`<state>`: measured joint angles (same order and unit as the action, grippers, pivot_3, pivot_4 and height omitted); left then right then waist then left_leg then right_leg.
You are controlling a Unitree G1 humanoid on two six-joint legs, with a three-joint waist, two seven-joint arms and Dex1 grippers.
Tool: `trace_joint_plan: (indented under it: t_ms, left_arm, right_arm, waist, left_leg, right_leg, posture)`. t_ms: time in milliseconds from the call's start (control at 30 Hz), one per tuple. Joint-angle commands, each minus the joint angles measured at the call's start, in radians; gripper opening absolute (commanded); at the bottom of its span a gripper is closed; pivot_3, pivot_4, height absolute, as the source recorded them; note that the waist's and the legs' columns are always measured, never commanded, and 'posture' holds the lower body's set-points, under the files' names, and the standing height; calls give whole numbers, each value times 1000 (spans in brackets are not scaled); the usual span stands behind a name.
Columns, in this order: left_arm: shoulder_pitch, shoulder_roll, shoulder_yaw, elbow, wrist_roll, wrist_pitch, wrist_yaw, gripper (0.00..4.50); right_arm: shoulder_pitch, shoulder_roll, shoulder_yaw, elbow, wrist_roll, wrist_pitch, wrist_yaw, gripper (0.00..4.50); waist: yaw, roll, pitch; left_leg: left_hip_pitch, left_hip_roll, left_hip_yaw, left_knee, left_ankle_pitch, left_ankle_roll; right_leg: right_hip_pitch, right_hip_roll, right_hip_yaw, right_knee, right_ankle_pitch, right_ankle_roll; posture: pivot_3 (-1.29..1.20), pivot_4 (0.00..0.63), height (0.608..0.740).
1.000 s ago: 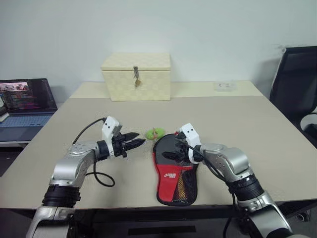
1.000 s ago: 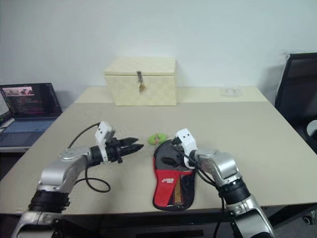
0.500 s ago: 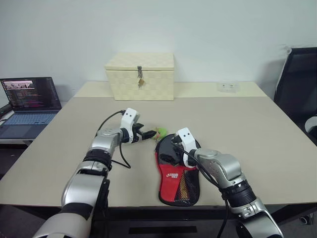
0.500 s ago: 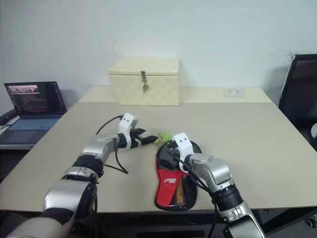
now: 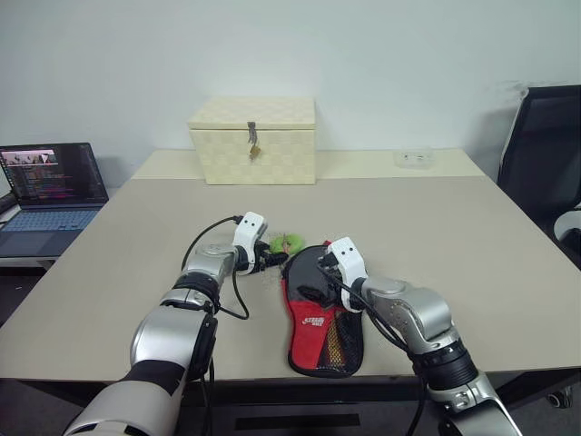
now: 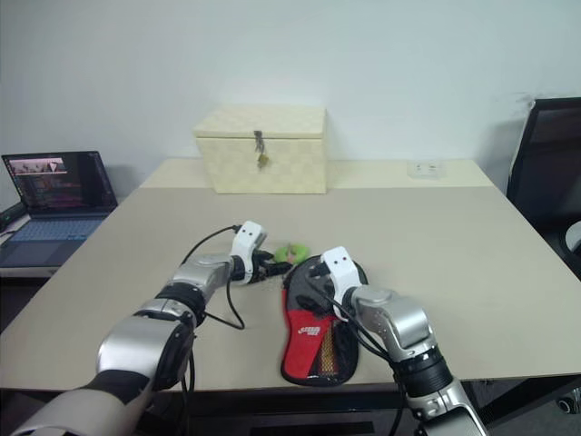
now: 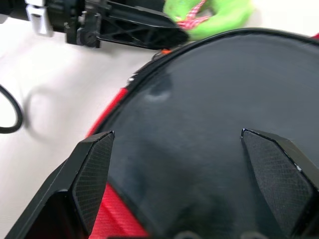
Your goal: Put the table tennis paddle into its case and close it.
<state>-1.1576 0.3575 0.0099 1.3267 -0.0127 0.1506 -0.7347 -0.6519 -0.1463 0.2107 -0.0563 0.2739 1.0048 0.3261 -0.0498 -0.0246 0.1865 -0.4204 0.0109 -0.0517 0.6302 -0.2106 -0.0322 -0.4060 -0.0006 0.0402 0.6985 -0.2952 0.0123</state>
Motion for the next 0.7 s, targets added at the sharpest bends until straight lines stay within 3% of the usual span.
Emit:
trace_joint_plan:
  t_ms: [33,200,433,700]
  left_arm:
    - [-7,0,16,-2,13,-11,6,1736]
    - [-2,-1,29,-1,17,-13,17,59]
    - [-7,-3,42,0,31,-18,70,22]
    - [-73,-68,9,13,102,-70,174,22]
  right_arm:
    - [-40,6,0,-17,-17,-52,6,4500]
    - [-47,11,16,45,-48,-95,9,4500]
    - [-12,10,60,167,-108,-139,15,4500]
    - [60,-45,85,91,-114,-53,53,4500]
  waist:
    - [0,0,0]
    - [-1,0,0]
    - [-5,-1,-1]
    - [-1,-5,-4]
  left_leg:
    - [0,0,0,0,0,0]
    - [0,0,0,0,0,0]
    - [2,0,1,0,0,0]
    - [3,0,-1,2,0,0]
  right_leg:
    - [0,0,0,0,0,0]
    - [0,0,0,1,0,0]
    - [1,0,1,1,0,0]
    - [3,0,0,3,0,0]
  posture:
    - [0,150,740]
    - [0,150,740]
    - [0,150,740]
    - [0,150,740]
